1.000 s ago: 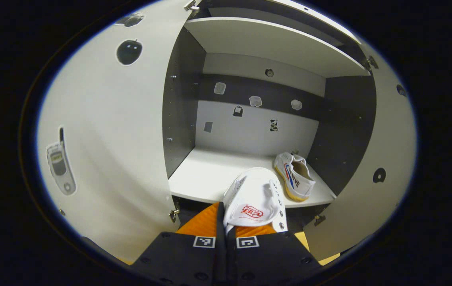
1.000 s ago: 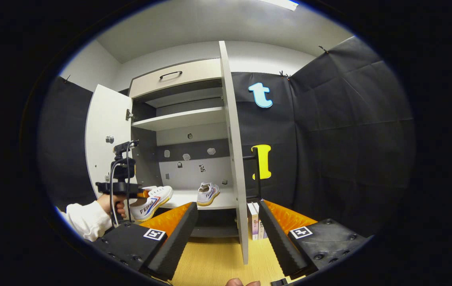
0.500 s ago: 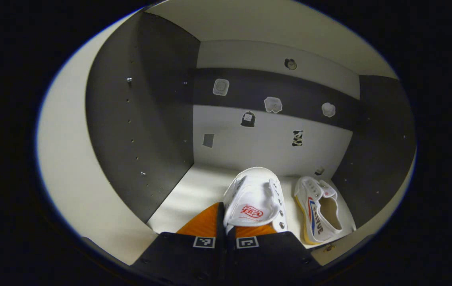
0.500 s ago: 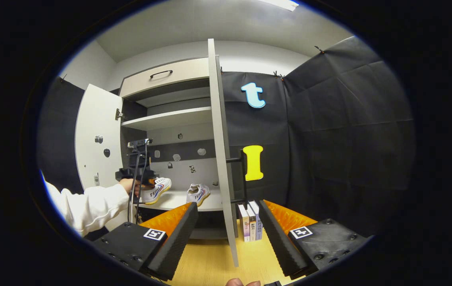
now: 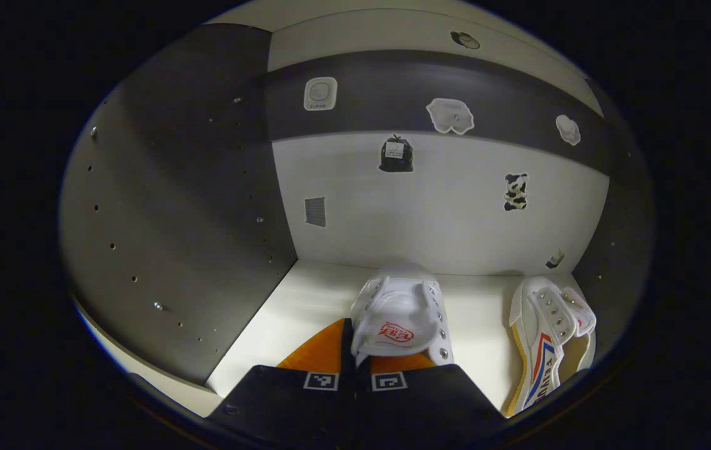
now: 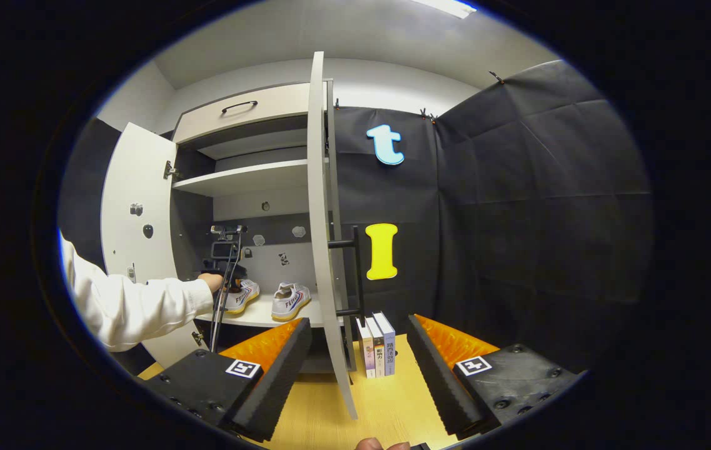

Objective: Grab one shoe with the right hand and put it into the shoe cabinet, grab the other shoe with the left hand and put it into the shoe cabinet; then close the right door with the right hand and the left door with the left hand.

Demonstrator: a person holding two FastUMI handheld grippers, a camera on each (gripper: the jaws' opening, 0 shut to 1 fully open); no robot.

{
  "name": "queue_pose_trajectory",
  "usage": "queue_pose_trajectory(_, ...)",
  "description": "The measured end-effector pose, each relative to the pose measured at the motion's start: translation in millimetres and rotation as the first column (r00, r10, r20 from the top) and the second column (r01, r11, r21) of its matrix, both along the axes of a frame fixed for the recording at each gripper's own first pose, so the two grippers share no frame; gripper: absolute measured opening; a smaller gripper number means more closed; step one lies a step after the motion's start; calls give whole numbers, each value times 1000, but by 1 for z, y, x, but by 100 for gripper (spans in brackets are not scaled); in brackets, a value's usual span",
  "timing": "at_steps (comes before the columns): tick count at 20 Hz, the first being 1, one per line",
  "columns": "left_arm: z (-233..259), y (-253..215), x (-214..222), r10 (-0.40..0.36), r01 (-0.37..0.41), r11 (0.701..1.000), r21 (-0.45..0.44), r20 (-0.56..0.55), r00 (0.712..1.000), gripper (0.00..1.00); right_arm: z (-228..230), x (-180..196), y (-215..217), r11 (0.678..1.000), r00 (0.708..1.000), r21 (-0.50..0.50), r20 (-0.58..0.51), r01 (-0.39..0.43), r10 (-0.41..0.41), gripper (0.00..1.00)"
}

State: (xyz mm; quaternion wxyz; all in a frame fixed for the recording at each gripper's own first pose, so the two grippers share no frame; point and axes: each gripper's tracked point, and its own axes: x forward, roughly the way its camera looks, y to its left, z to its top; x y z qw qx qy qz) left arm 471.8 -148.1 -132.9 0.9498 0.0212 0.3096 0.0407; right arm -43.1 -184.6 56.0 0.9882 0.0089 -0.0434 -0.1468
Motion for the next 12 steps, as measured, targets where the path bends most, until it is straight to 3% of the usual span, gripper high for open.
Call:
queue_pose_trajectory(7,-15,-6,7,16,-15,999,52,-20,1000,5,-2,-2,-15,999,999,8,-7,34,-34,97)
queue_pose_trajectory(12,-3,-13,-6,-55,57,994,92,-24,998,25,-2,2,-10,1000,1000,19,7,10,-11,97)
